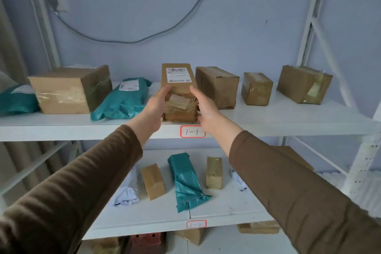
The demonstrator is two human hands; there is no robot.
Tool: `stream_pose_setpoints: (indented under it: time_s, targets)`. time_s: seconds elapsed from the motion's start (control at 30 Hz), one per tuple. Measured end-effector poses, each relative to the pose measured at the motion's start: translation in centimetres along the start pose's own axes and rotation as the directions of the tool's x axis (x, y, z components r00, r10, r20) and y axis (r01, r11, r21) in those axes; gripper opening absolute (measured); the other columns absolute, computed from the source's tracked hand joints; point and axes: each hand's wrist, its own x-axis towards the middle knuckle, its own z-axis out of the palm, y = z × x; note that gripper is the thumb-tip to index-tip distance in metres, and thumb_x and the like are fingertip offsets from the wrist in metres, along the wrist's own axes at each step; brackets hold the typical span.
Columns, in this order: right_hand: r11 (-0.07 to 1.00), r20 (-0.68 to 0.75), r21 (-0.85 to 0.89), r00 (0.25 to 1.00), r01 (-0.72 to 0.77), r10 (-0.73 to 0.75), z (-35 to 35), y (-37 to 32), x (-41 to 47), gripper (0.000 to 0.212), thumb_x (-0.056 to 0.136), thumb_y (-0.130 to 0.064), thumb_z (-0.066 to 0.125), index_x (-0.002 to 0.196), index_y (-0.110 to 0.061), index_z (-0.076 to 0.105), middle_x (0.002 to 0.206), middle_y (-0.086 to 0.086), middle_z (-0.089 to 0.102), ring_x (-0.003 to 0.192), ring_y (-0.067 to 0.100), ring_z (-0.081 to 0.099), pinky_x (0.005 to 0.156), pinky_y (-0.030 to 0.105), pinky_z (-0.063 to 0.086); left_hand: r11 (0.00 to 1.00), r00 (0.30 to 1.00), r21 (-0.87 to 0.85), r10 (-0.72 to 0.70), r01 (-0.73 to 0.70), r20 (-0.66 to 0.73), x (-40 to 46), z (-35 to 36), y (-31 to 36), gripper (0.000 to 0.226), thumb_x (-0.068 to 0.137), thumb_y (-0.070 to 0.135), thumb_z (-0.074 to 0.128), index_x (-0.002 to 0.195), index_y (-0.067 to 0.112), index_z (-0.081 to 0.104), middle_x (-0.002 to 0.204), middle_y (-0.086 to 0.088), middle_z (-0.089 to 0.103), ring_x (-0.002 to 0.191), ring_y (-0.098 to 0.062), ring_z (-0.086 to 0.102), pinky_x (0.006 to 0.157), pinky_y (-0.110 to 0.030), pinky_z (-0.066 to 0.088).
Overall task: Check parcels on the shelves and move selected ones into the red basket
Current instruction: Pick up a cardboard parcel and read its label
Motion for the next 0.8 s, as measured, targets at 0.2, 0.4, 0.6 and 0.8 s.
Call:
stream_pose_setpoints:
  time_s: [0.2, 0.4, 0.6, 0.8]
  targets:
    - [0.995, -0.045, -0.1, 0.999, 0.007, -0.012, 0.8, 1.3, 6.4, 0.06, 0.085, -0.062, 0.066, 0.133, -0.027, 0.068, 0.122, 0.0, 0.076, 0.117, 0.022, 0.069, 0.111, 0.046, 0.05, 0.998, 0.996, -0.005, -0.069, 0.069, -0.055, 4.8, 0.6, 0.1, 0.031, 0.102, 0.051, 0.058, 0.096, 0.021, 0.066, 0.09, -0.002, 0.074, 0.079, -0.018, 0.071, 0.071, -0.032, 0.057]
    - [0.98, 0.024, -0.195, 0.999, 0.05, -0.046, 0.6, 0.7, 7.7, 0.052, 0.1, -0.05, 0.058, 0.146, -0.024, 0.057, 0.139, -0.004, 0.065, 0.126, 0.016, 0.057, 0.101, 0.031, 0.042, 0.997, 0.993, 0.009, -0.072, 0.073, -0.089, 7.3, 1.1, 0.5, 0.033, 0.104, 0.051, 0.056, 0.11, 0.019, 0.063, 0.087, 0.0, 0.07, 0.075, -0.016, 0.067, 0.061, -0.029, 0.054]
    - [0.752, -0.041, -0.446, 0.828, 0.485, -0.559, -3.3, -0.2, 7.1, 0.05, 0.098, -0.036, 0.061, 0.145, -0.02, 0.055, 0.147, -0.008, 0.058, 0.135, 0.006, 0.051, 0.116, 0.03, 0.04, 0.885, 0.929, 0.394, 0.331, -0.246, -0.164, 9.3, 1.1, 1.4, 0.068, 0.104, 0.057, 0.045, 0.162, 0.024, 0.034, 0.167, -0.007, 0.039, 0.151, -0.029, 0.039, 0.122, -0.046, 0.033]
    - [0.701, -0.238, -0.458, 0.684, 0.547, -0.69, -11.7, -4.4, 8.5, 0.035, 0.103, -0.025, 0.057, 0.138, -0.022, 0.055, 0.142, -0.008, 0.054, 0.132, 0.007, 0.045, 0.097, 0.01, 0.036, 0.781, 0.848, 0.379, 0.529, -0.497, 0.023, 8.3, 10.1, 3.2, 0.061, 0.108, 0.043, 0.049, 0.164, 0.026, 0.032, 0.174, 0.003, 0.023, 0.16, -0.018, 0.023, 0.13, -0.04, 0.021]
